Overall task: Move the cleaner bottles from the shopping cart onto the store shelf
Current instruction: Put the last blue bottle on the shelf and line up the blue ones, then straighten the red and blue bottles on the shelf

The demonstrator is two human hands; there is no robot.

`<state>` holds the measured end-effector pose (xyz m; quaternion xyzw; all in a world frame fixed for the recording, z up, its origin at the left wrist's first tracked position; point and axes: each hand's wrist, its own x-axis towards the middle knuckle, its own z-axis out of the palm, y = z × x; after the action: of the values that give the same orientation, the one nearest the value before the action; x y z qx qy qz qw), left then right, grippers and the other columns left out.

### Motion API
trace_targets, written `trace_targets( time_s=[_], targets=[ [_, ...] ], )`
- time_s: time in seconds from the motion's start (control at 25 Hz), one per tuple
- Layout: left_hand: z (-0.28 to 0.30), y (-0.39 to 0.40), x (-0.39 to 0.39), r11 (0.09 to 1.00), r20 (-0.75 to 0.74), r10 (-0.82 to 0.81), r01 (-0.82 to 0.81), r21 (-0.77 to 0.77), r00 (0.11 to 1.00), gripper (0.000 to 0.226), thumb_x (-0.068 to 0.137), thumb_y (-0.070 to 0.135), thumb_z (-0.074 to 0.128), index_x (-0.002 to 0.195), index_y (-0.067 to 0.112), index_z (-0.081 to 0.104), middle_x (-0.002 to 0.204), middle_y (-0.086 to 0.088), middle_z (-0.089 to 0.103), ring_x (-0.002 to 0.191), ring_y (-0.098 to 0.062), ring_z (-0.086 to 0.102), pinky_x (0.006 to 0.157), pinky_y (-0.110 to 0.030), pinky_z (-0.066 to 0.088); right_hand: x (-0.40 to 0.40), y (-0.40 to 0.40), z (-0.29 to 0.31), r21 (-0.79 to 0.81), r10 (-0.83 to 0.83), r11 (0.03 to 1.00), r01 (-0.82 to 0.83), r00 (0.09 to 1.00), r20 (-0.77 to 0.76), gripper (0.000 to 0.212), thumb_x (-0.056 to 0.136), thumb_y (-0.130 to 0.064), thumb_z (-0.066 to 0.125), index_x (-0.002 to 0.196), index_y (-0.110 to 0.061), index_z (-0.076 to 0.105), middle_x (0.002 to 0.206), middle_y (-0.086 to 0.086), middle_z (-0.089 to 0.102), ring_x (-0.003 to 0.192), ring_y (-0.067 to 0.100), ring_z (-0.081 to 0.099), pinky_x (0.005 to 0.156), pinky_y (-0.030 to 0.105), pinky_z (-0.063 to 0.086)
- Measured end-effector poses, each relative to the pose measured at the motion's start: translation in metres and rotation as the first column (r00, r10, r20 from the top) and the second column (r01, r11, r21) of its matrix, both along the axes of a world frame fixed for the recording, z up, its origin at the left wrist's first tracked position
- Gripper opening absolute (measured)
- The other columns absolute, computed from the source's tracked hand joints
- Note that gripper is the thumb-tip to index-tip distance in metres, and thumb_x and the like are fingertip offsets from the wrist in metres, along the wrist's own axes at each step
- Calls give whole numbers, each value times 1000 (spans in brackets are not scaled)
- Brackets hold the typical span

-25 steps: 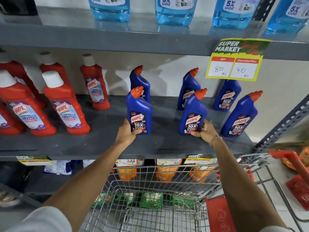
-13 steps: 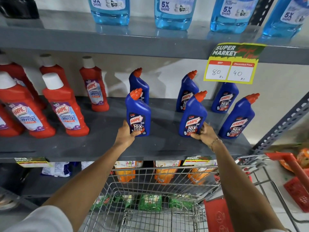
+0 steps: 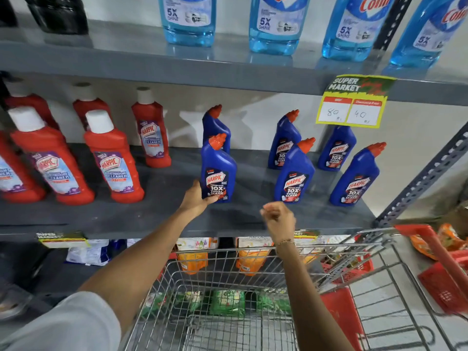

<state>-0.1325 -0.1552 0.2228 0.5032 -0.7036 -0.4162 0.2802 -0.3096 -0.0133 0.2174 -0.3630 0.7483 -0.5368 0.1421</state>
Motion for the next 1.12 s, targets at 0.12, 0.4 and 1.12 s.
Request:
trace_targets(
  time_s=[0.12, 0.4, 1.12],
  targets=[
    [0, -2, 26, 996, -10, 67, -67, -54, 998, 47, 80, 10, 67, 121, 2, 47, 122, -14, 63, 109, -27, 61, 89, -25, 43, 50, -22, 2, 119, 205, 971, -205, 979, 12, 11, 76, 0, 70, 85, -4, 67, 79, 5, 69, 59, -8, 56, 58, -5, 40],
    [-17, 4, 168, 846, -158, 483, -505, -170, 861, 25, 82, 18, 67, 94, -3, 60, 91, -18, 70, 82, -25, 61, 70, -19, 35, 169, -95, 5, 162, 493, 861, -482, 869, -34, 9, 76, -2, 67, 83, -8, 68, 87, 15, 74, 57, -12, 57, 59, -1, 43],
    [-8, -91, 317, 928, 155, 369, -354, -116, 916, 72, 62, 18, 83, 122, 0, 47, 125, -22, 60, 118, -37, 54, 103, -42, 42, 265, -186, 8, 306, 514, 810, -500, 857, 39, 62, 72, -8, 76, 128, -6, 48, 129, 13, 59, 120, 28, 54, 104, 37, 41]
  ],
)
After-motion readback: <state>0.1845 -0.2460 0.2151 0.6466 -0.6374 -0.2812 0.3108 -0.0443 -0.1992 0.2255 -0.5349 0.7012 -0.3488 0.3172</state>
